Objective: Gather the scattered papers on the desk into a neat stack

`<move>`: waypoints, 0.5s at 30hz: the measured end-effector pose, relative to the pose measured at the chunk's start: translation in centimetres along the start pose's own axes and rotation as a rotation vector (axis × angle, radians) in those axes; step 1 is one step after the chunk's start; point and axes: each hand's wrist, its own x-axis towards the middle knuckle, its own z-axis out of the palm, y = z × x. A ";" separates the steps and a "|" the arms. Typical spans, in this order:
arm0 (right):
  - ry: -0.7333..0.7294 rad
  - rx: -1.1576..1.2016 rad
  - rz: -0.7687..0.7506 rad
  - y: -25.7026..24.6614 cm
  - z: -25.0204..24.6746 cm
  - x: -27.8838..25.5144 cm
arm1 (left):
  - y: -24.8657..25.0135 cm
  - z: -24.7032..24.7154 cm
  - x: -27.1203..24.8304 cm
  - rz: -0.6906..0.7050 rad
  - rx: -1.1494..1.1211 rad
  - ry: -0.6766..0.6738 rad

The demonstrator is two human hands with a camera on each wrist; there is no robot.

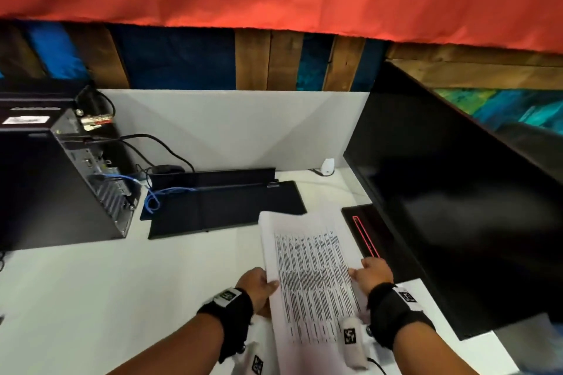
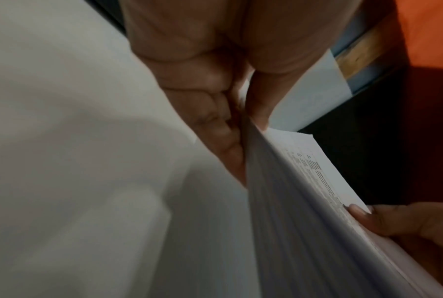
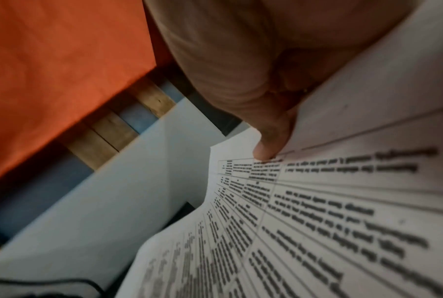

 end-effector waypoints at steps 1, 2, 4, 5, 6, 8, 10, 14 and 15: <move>0.008 -0.032 0.009 0.4 0.0 0.1 | -0.1 0.9 0.2 -0.016 0.017 0.009; 0.007 -0.063 0.027 0.8 0.1 0.6 | -0.3 1.7 0.7 -0.036 0.030 -0.002; 0.007 -0.090 0.034 1.4 0.3 1.0 | -0.9 3.0 1.5 -0.075 0.035 -0.025; 0.013 -0.101 0.026 1.6 0.3 1.1 | -0.9 3.4 1.6 -0.069 0.040 -0.021; 0.002 -0.112 0.042 1.8 0.4 1.3 | -0.5 3.6 1.3 -0.066 0.035 -0.016; -0.002 -0.128 0.037 2.2 0.5 1.6 | -0.6 3.9 1.7 -0.077 0.086 -0.004; 0.001 -0.142 0.035 2.6 0.6 1.7 | -0.8 3.9 1.7 -0.080 0.087 0.005; -0.018 -0.240 -0.013 3.3 0.8 2.1 | -0.5 2.4 -0.1 -0.145 -0.105 -0.001; -0.017 -0.248 -0.033 3.1 0.8 2.4 | -0.6 1.4 -0.5 -0.139 -0.136 0.028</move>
